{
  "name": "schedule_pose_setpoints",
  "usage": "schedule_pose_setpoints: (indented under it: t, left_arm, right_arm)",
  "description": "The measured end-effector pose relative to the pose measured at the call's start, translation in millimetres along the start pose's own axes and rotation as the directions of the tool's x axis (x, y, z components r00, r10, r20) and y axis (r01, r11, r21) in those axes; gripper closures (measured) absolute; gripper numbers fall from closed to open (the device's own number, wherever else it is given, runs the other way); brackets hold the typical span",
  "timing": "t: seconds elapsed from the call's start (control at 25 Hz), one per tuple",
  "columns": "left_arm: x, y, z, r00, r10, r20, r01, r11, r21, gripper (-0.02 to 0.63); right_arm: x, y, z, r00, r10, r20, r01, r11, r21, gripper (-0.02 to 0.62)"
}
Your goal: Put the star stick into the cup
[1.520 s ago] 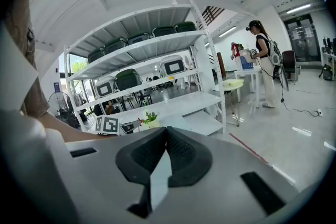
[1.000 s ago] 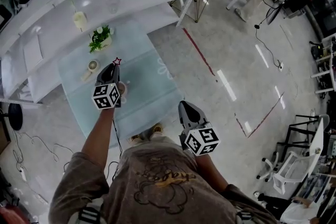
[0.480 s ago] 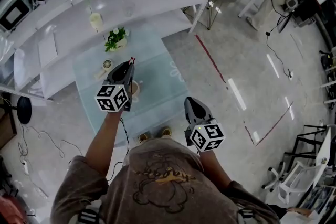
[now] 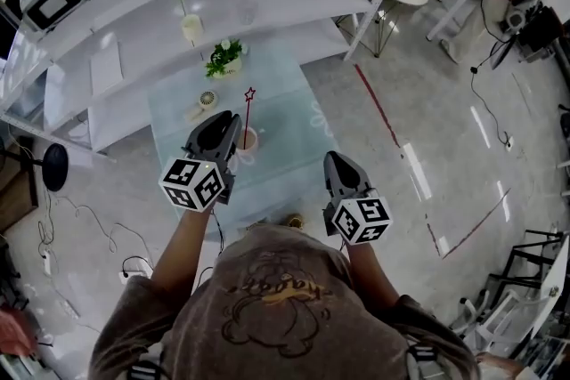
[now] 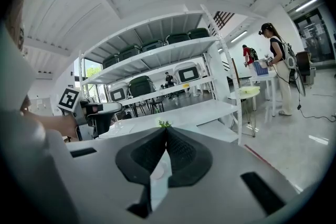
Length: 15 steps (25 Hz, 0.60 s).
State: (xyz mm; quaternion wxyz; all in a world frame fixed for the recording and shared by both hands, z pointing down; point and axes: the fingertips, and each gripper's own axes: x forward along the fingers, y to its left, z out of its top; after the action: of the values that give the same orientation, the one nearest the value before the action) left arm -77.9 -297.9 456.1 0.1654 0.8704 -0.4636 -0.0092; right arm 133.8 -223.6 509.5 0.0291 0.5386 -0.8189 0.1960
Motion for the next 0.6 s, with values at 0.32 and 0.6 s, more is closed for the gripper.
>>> schedule_pose_setpoints:
  t: [0.32, 0.6]
  left_arm:
    - [-48, -3, -7, 0.999, 0.042, 0.022, -0.042, 0.999, -0.016, 0.531]
    - [-70, 4, -37, 0.996, 0.089, 0.005, -0.089, 0.996, -0.032, 0.531]
  right_arm:
    - [9, 23, 6, 0.999, 0.044, 0.009, -0.044, 0.997, -0.058, 0.594]
    - [8, 30, 3, 0.998, 0.056, 0.006, -0.056, 0.995, -0.078, 0.594]
